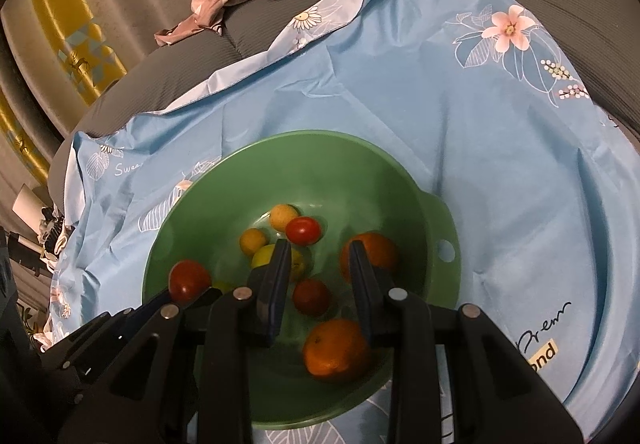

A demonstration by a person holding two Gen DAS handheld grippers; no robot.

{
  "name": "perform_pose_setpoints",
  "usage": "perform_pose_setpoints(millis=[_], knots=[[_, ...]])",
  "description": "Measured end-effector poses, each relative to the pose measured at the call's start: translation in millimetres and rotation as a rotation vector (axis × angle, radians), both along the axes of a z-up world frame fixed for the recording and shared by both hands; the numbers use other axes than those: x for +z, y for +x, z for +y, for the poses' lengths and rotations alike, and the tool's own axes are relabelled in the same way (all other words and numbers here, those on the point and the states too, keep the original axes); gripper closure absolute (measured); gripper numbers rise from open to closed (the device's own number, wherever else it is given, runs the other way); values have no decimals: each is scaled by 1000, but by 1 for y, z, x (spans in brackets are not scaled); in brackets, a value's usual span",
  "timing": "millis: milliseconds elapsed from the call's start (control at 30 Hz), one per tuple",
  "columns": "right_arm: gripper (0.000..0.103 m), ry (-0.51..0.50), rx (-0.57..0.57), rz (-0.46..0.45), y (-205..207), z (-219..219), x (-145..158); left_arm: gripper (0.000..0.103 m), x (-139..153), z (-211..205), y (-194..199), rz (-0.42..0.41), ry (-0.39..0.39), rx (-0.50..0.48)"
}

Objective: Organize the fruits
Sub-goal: 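Lower both cherry tomatoes into the green bowl and open both tools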

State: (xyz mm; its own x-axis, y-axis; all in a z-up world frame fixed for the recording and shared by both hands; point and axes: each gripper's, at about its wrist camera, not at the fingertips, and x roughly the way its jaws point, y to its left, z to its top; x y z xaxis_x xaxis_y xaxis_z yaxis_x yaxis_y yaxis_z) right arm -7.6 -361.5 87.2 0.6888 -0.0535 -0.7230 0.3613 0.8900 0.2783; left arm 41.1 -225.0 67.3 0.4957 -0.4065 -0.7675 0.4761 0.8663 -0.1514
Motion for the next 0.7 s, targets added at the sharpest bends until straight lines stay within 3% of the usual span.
perform_pose_setpoints(millis=[133,300,367,700], knots=[[71,4,-10,1,-1,-1,0,75,0,0,0,-4,0,-2],[54,16,-26,-22,-5,-5,3,69,3,1,-1,-2,-11,-8],[52,15,-38,-36,-8,-7,7,60,10,4,-3,-21,-15,-7],[41,12,-88,-118,-29,-15,27,52,49,23,-22,-153,-53,31]])
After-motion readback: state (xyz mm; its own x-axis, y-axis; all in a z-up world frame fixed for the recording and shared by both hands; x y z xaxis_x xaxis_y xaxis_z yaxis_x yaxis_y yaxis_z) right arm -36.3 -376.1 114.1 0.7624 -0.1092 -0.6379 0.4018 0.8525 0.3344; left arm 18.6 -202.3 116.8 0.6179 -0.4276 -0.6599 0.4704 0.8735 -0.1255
